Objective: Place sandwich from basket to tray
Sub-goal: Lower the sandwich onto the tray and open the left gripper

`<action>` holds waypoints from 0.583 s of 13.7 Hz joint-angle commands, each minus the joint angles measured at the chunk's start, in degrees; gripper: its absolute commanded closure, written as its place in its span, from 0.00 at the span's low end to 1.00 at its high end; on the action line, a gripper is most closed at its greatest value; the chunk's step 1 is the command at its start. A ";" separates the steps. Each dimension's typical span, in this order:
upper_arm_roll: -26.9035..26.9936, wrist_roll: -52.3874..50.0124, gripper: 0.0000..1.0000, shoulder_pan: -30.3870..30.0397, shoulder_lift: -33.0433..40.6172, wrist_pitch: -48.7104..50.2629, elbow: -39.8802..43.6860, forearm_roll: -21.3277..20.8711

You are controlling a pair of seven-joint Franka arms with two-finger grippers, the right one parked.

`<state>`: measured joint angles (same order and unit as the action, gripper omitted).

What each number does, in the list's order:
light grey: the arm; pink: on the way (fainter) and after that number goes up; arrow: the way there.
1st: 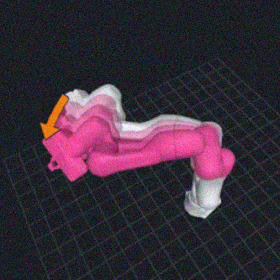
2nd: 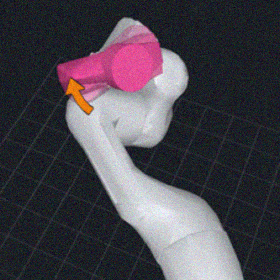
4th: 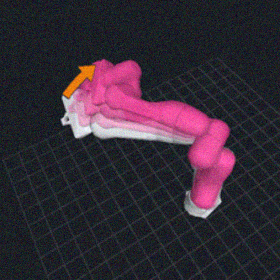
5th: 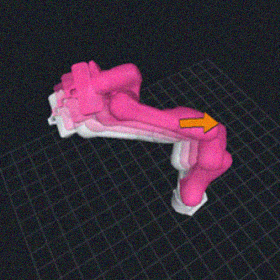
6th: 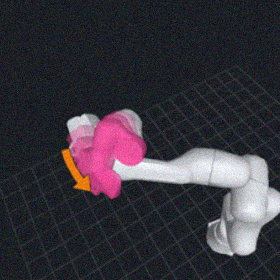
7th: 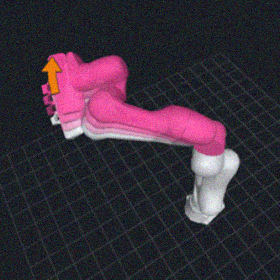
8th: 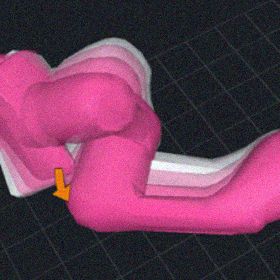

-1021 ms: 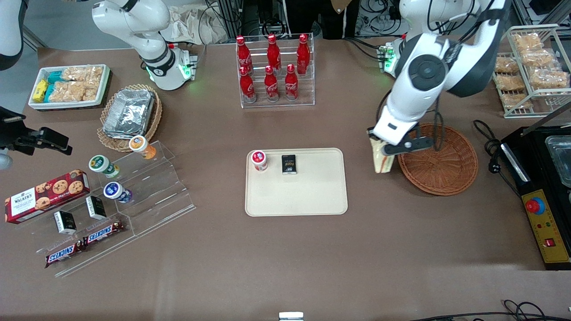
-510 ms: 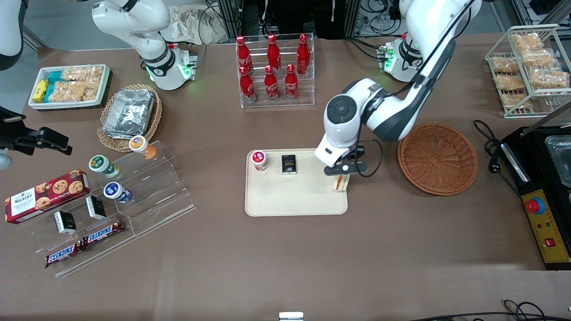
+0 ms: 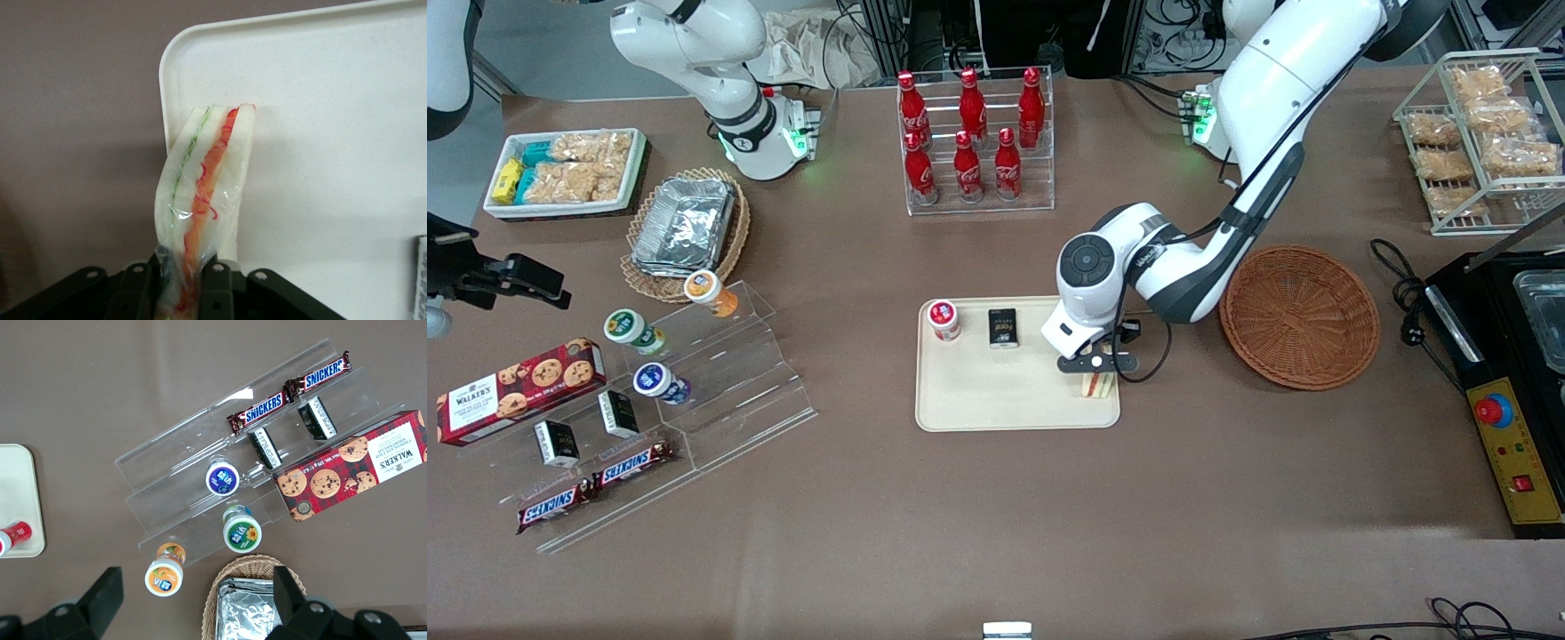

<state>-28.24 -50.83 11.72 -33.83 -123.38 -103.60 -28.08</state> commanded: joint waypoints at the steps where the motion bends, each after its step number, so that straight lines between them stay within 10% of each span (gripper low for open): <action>1: -0.15 -0.76 0.00 0.41 -1.33 0.42 1.91 -2.68; 8: -0.68 -9.46 0.00 -0.12 3.05 1.91 5.69 1.80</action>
<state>-28.69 -57.94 11.71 -33.66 -123.29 -98.43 -27.52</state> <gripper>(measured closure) 0.000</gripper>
